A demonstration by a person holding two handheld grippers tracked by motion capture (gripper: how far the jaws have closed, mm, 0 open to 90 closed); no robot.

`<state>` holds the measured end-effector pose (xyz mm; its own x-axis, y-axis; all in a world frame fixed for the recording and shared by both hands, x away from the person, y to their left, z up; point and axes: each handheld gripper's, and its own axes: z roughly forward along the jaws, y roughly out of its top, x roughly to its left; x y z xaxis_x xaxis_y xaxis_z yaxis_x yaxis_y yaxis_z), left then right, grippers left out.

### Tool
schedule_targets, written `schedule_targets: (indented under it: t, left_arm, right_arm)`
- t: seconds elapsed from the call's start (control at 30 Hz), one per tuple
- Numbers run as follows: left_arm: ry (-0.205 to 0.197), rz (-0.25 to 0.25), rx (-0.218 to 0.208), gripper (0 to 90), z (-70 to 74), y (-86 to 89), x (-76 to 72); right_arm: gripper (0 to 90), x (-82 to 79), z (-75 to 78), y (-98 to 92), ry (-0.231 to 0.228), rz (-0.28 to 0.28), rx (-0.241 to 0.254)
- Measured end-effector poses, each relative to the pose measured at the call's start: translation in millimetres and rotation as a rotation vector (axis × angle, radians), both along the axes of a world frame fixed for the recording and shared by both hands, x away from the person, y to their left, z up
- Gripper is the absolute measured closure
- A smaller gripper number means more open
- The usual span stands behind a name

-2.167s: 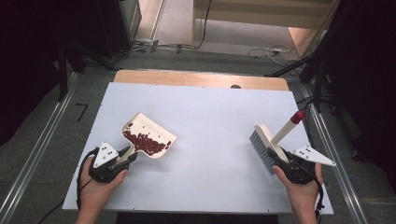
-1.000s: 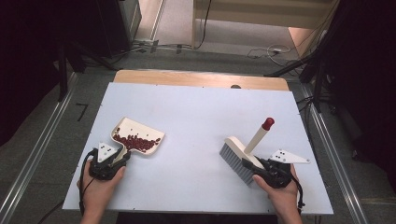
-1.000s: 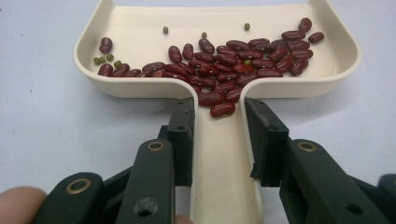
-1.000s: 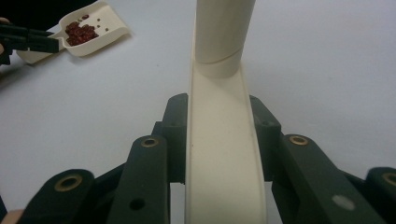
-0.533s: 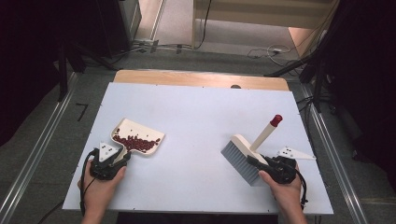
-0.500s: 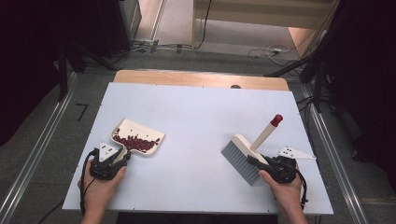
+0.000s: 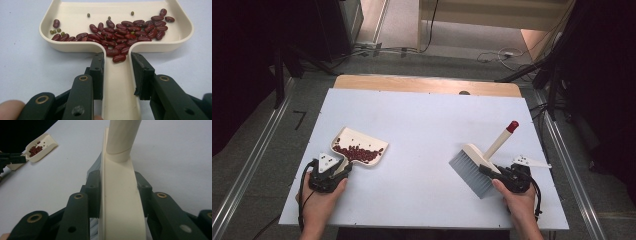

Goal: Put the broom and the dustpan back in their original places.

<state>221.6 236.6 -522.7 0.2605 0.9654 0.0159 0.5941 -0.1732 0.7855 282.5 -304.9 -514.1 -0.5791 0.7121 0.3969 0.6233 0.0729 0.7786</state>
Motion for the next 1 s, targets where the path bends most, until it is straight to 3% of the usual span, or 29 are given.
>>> schedule_targets:
  t: [0.67,0.83,1.0]
  left_arm:
    - [0.016,-0.003,-0.004,65.5,-0.9,0.4,1.6]
    - [0.022,-0.008,-0.008,65.5,-0.8,0.6,1.9]
    - [0.027,-0.013,-0.021,64.7,-0.9,1.5,2.5]
  right_arm:
    - [54.8,5.7,-4.1,-0.4,0.050,-0.051,-0.100]
    - [51.0,5.3,-3.3,-3.3,0.036,-0.059,-0.151]
    - [38.4,5.4,-2.1,-2.4,0.014,-0.040,-0.235]
